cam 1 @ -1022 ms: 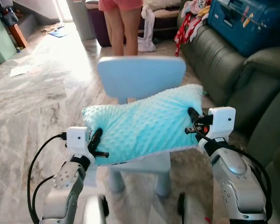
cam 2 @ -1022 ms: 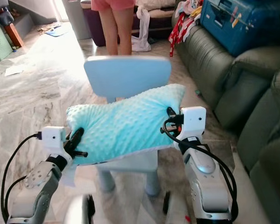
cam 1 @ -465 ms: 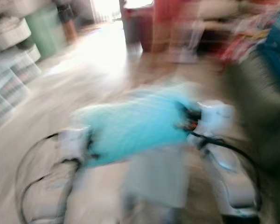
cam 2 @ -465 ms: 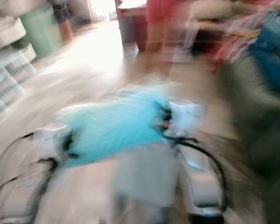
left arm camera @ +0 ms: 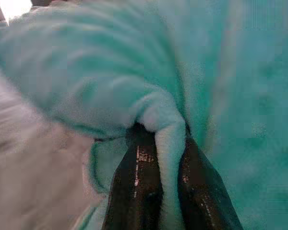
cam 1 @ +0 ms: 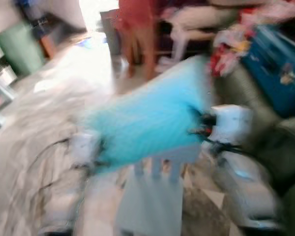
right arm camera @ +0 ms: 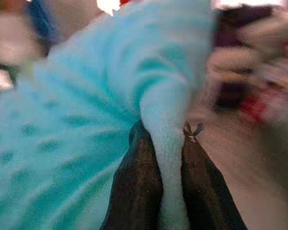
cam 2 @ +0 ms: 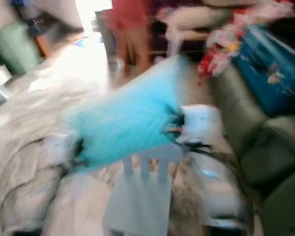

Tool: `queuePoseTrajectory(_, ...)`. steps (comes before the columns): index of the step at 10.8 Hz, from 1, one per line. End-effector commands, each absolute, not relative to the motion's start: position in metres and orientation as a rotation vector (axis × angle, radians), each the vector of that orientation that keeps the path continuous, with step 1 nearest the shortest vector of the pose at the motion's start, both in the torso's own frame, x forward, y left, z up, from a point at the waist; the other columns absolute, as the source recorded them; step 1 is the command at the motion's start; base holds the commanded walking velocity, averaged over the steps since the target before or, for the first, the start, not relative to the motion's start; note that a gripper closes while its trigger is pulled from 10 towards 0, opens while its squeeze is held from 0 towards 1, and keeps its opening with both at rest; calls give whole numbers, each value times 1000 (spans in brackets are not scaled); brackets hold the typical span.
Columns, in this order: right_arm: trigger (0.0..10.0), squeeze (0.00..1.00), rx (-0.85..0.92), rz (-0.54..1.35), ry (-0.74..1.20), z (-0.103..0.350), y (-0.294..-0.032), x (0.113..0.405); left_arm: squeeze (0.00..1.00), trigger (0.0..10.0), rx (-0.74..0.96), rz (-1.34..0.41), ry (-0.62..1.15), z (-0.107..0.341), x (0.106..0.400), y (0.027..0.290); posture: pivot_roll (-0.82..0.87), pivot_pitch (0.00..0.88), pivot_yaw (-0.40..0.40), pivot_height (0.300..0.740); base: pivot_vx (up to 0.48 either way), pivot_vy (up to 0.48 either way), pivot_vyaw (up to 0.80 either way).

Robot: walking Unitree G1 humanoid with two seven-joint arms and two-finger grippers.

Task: Move the pillow to the sofa

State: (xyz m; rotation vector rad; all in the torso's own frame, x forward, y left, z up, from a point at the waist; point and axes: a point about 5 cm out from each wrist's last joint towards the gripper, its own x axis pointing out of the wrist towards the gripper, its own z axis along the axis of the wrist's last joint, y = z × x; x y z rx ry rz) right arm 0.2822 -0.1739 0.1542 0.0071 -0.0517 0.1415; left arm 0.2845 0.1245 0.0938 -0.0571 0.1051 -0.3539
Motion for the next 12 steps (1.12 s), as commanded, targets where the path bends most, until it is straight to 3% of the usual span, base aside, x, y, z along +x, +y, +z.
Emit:
queuePoseTrajectory(1,10000,0,36,215,-101,166,-152,286,0,10000,-21,-284,134,87,280,148,-206,0,52,740,0,0,0)
queuePoseTrajectory(12,10000,0,36,220,-100,166,-151,287,0,10000,-24,-267,136,87,280,149,-202,0,48,740,0,0,0)
